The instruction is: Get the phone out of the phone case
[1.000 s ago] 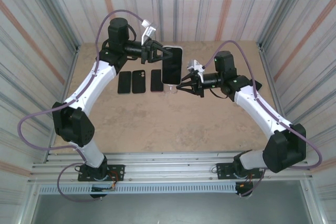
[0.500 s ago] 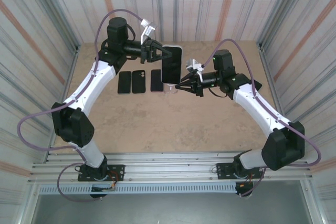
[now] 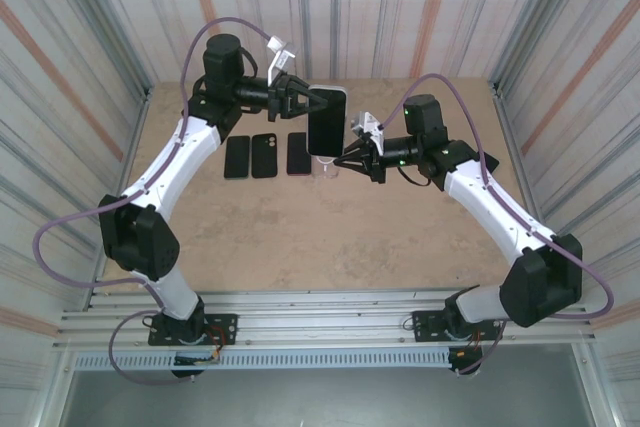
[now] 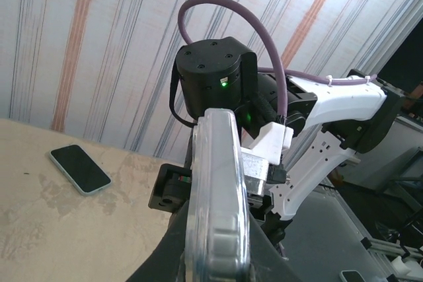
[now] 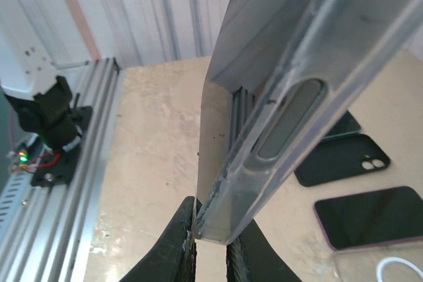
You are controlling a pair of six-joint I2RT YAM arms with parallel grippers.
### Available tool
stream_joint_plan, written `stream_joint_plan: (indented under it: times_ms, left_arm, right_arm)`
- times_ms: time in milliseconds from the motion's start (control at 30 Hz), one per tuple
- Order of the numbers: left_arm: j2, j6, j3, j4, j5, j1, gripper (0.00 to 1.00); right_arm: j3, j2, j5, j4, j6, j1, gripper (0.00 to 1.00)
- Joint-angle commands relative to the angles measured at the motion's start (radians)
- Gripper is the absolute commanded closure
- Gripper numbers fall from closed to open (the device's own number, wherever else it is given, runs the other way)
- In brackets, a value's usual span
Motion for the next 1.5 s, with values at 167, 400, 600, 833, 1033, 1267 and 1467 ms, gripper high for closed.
stream_joint_plan:
  times_ms: [167, 400, 600, 833, 1033, 1267, 1467]
  left_arm:
    - [-0.053, -0.166, -0.006, -0.016, 0.127, -0.046, 1.0]
    - [-0.026, -0.216, 0.013, 0.022, 0.147, -0.063, 1.0]
    - [-0.014, -0.262, 0.018, 0.073, 0.144, -0.062, 1.0]
    - [-0.007, -0.305, 0.015, 0.127, 0.144, -0.061, 1.0]
    - [0.002, -0.306, 0.024, 0.136, 0.13, -0.057, 1.0]
    - [0.011, -0.333, 0.019, 0.188, 0.037, -0.023, 1.0]
    - [0.009, -0.439, -0.003, 0.276, -0.135, 0.024, 1.0]
  right_arm:
    - [0.064, -0.024, 0.267, 0.125, -0.062, -0.009, 0.98]
    - [0.073, -0.013, 0.372, 0.13, -0.117, 0.02, 0.98]
    - [0.064, -0.012, 0.449, 0.157, -0.138, 0.023, 0.98]
    - [0.057, -0.014, 0.481, 0.19, -0.087, 0.009, 0.98]
    - [0.037, -0.027, 0.426, 0.22, -0.038, -0.008, 0.98]
    - [-0.017, -0.059, 0.293, 0.252, 0.03, -0.033, 0.95]
    - [-0.12, -0.098, 0.23, 0.363, 0.235, -0.068, 0.78]
